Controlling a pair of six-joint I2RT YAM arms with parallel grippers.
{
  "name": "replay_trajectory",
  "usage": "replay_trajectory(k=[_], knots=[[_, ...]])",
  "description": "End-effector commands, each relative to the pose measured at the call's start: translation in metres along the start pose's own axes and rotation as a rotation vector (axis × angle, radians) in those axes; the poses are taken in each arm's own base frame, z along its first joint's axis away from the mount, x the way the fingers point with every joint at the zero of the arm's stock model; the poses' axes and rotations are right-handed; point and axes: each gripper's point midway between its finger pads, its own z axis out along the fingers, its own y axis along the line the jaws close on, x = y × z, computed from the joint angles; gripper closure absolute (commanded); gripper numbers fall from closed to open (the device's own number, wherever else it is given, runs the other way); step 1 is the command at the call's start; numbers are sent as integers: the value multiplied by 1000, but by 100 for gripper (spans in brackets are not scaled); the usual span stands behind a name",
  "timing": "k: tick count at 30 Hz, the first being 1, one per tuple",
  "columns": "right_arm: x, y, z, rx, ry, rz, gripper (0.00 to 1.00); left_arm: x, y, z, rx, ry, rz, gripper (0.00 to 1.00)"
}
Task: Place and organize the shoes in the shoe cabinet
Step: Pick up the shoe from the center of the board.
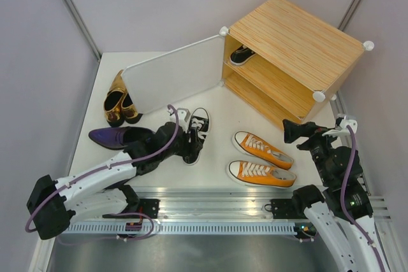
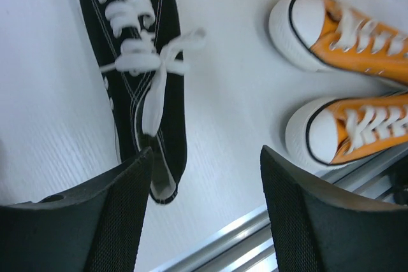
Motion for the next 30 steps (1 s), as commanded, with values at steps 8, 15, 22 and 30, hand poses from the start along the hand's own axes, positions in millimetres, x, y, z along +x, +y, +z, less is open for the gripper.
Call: replay_trajectory(k=[8,15,22,30], knots=[[1,11,-3,-59,3,0,2,51,30,1,-237,120,10,27],[2,10,-2,-54,7,0,2,76,38,14,-302,192,60,32],[4,9,-1,-50,15,-1,2,73,35,23,-328,187,124,71],[8,13,0,-69,35,-5,2,40,18,13,-290,80,150,98]])
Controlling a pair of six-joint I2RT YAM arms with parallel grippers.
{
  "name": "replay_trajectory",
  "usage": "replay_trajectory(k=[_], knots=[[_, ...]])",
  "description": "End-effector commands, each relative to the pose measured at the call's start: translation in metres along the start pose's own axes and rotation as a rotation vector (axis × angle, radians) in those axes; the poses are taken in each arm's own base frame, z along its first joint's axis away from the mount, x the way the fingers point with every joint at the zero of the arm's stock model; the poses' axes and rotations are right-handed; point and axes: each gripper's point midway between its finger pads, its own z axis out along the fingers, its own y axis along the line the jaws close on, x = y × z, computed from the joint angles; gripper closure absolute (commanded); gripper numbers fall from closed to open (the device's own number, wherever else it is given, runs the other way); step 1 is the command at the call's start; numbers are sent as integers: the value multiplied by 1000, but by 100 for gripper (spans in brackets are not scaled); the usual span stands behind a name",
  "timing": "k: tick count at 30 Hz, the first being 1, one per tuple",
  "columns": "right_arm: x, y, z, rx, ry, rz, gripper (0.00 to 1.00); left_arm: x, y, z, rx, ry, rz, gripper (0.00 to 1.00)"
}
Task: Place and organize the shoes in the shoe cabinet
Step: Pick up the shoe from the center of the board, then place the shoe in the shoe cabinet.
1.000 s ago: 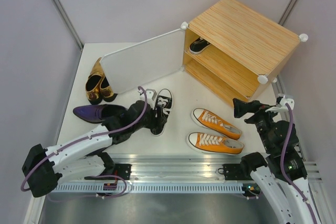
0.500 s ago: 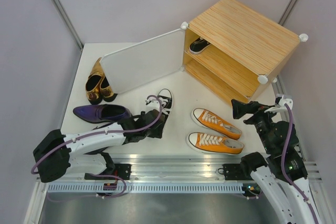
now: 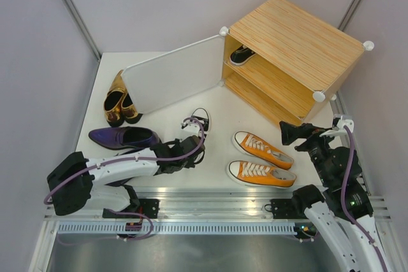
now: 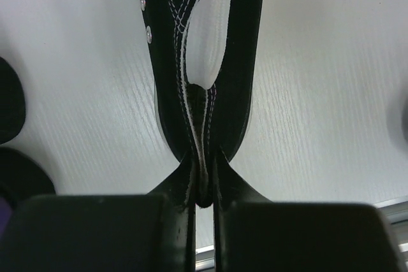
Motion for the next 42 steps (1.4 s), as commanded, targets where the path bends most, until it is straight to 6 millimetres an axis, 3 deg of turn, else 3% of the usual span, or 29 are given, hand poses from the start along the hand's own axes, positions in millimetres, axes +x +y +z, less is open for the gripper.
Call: replay_trajectory(k=[1,9,17,29,30,32,34,36,37,39,40,42], knots=[[1,6,2,-28,12,-4,2,-53,-12,-27,41,-173,-11,98],[3,9,3,-35,25,-7,2,-121,-11,-100,158,-412,-47,98],[4,8,4,-30,29,-10,2,-159,-20,-133,201,-499,18,98],[-5,11,0,-31,20,-8,2,-218,-74,-130,240,-587,201,98],[-3,10,0,-28,25,-11,2,-220,-82,-122,240,-580,225,98],[-4,11,0,-29,27,-10,2,-233,-91,-124,248,-598,229,98],[-3,11,0,-29,37,-10,2,-238,-102,-110,232,-585,255,98],[-4,11,0,-26,34,-8,2,-252,-111,-112,233,-609,272,98],[-5,12,0,-27,35,-8,2,-252,-118,-99,221,-588,291,98],[-9,13,-1,-27,28,-8,2,-268,-130,-101,239,-606,293,98],[-10,13,-1,-24,27,-10,2,-269,-135,-89,237,-589,301,98],[-13,15,-2,-30,23,-9,2,-283,-147,-89,270,-598,292,98]])
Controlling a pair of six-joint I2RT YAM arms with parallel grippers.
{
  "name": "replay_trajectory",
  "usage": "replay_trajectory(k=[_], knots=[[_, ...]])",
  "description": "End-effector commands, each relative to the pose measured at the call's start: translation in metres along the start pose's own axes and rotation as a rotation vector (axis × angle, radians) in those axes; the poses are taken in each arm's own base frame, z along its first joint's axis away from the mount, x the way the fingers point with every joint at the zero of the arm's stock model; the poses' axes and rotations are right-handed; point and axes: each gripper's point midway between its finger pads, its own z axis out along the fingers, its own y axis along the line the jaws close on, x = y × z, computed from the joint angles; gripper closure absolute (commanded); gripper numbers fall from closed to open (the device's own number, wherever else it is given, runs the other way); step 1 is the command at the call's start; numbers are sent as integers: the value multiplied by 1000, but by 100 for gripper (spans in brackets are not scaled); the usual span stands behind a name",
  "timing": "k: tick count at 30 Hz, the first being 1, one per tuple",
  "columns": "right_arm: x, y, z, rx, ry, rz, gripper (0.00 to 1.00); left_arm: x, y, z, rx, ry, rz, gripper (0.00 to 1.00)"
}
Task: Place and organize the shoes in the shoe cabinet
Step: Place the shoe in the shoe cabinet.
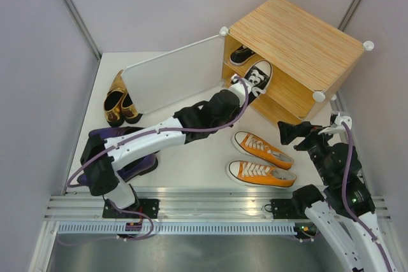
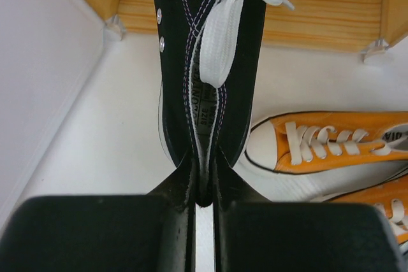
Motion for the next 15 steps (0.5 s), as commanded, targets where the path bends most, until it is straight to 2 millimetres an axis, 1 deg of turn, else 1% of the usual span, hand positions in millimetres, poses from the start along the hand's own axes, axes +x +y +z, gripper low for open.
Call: replay_trajectory(k=[1,2,4,5,6,7,8,9,10,11,12,13,14,15], knots=[[-17,10,-5,-26,-29,-3,2,-81,-1,5,38,-201,-50,98],[-18,10,-5,-26,-31,-2,2,-85,-4,16,45,-193,-47,98],[-19,10,-5,-22,-31,-4,2,-89,-7,27,65,-189,-40,98],[-19,10,-4,-21,-32,-6,2,-94,-4,36,62,-191,-43,98],[-18,9,-5,-20,-29,-6,2,-94,-4,43,78,-183,-43,98],[-18,9,-4,-16,-26,-8,2,-96,2,49,74,-181,-51,98],[-18,8,-3,-10,-27,-12,2,-108,5,51,80,-200,-60,98],[-18,7,-2,-7,-25,-11,2,-101,2,63,93,-175,-54,98],[-17,7,-1,-2,-23,-11,2,-103,4,68,95,-172,-55,98],[-16,6,0,0,-17,-14,2,-112,11,72,91,-188,-64,98],[-16,6,0,1,-16,-16,2,-107,9,83,103,-170,-59,98],[-15,6,1,4,-11,-15,2,-106,15,90,98,-165,-64,98],[-14,5,2,7,-7,-16,2,-117,17,91,102,-185,-69,98],[-15,4,3,14,-11,-17,2,-119,18,95,110,-186,-64,98]])
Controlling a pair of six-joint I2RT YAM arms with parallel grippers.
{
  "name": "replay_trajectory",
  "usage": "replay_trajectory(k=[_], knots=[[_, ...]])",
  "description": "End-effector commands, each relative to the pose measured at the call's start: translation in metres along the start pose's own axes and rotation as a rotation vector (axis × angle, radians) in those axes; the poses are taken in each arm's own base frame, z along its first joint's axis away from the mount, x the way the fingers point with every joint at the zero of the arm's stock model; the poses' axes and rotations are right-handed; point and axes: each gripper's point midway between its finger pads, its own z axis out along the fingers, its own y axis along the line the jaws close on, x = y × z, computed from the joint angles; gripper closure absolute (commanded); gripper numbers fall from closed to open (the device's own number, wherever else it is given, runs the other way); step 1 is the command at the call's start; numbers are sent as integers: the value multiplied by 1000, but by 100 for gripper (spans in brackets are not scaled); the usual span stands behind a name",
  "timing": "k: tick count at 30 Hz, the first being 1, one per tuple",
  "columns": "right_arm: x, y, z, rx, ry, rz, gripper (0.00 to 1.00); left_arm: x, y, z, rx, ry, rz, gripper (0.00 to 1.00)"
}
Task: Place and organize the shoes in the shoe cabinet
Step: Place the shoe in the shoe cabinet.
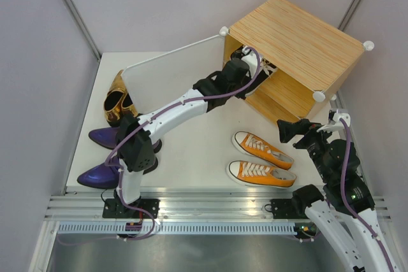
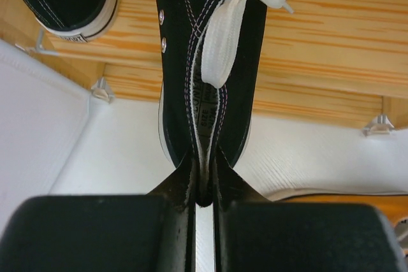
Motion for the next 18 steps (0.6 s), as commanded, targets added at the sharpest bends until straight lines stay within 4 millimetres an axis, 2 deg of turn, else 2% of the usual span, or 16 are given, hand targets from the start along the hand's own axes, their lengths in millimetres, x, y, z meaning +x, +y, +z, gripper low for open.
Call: replay_trajectory(k=[1,2,3,4,5,14,17,18], knots=[[-13,3,-2,5,-25,-11,2,-59,9,7,36,-155,1,98],[-14,2,-2,7,-32,-10,2,-72,9,7,41,-180,2,98],[-15,2,-3,7,-38,-10,2,-72,11,13,41,-174,11,98],[-17,0,-3,20,-46,-8,2,-61,15,26,32,-141,20,98],[-18,0,-4,22,-52,-9,2,-72,15,26,34,-161,18,98],[-13,-3,3,29,-42,-17,2,-68,28,42,21,-156,65,98],[-13,-3,3,30,-44,-15,2,-64,31,47,20,-147,46,77],[-13,-3,3,31,-46,-15,2,-64,31,48,22,-147,45,72]])
